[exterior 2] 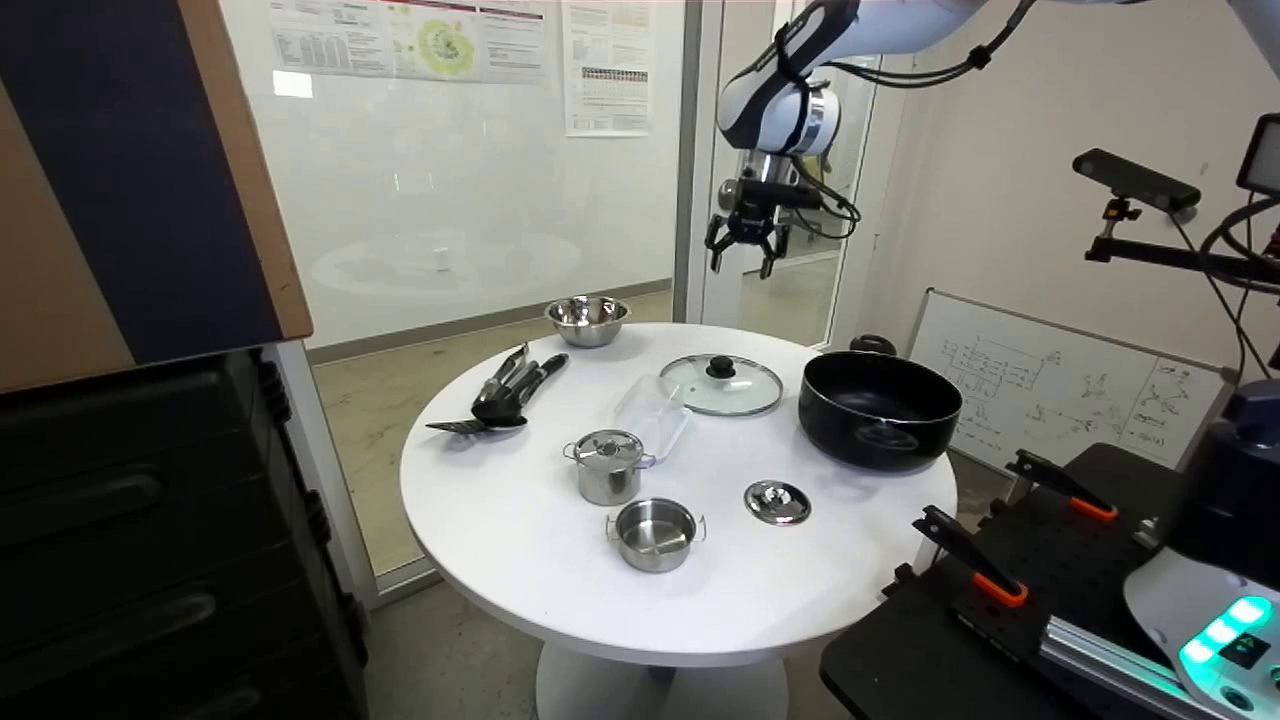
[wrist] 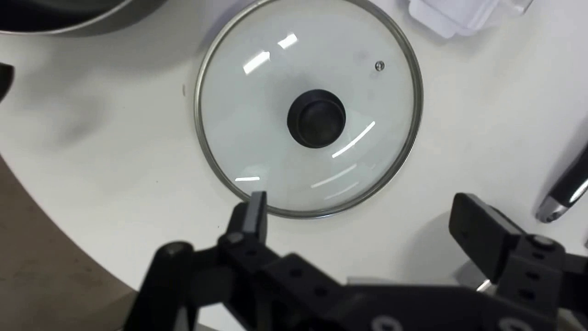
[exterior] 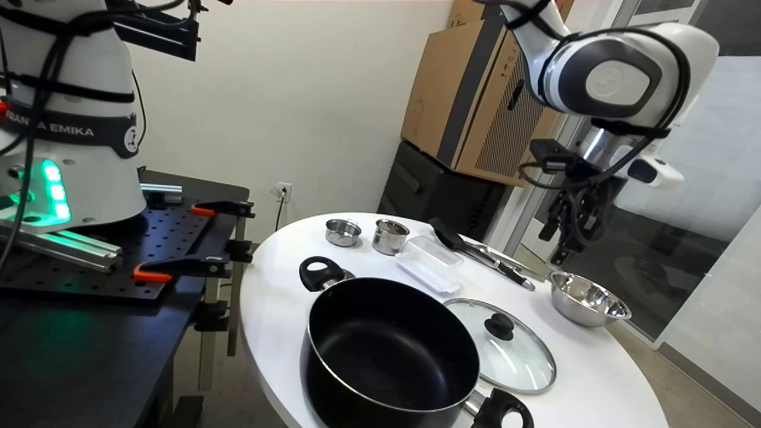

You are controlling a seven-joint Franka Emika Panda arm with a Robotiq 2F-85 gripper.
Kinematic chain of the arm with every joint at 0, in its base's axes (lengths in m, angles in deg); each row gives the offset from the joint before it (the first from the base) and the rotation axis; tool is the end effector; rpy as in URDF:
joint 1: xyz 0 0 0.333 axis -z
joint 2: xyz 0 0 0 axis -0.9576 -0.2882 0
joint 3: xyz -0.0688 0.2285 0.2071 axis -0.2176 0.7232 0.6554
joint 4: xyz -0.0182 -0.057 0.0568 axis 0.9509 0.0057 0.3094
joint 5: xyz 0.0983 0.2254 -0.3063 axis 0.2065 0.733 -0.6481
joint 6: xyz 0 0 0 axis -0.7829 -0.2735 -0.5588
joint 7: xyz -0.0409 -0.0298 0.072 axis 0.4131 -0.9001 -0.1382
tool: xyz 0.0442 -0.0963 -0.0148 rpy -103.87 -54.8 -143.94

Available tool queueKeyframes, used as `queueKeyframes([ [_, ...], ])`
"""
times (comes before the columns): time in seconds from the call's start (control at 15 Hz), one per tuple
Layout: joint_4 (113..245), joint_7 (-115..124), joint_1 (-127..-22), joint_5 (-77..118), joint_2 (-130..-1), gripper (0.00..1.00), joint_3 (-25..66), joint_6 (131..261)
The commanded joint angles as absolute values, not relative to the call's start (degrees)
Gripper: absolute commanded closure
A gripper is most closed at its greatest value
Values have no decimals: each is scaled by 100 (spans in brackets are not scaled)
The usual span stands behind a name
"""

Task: Uncover the pot

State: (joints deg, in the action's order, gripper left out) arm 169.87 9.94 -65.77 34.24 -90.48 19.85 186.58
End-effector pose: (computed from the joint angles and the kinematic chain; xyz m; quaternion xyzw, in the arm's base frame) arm 0.7114 -0.1317 0.2597 -0.9708 0.2335 -0.0096 0.0534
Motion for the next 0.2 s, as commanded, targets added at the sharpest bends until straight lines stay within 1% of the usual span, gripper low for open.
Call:
queueKeyframes([
  [0.0, 18358, 144, -6444, 3317, -7859, 0, 2063, 18617],
  [0.07, 17491, 547, -6505, 3394, -8548, 0, 2011, 18587],
  [0.13, 17726, 390, -6482, 3393, -8330, 0, 2011, 18575],
])
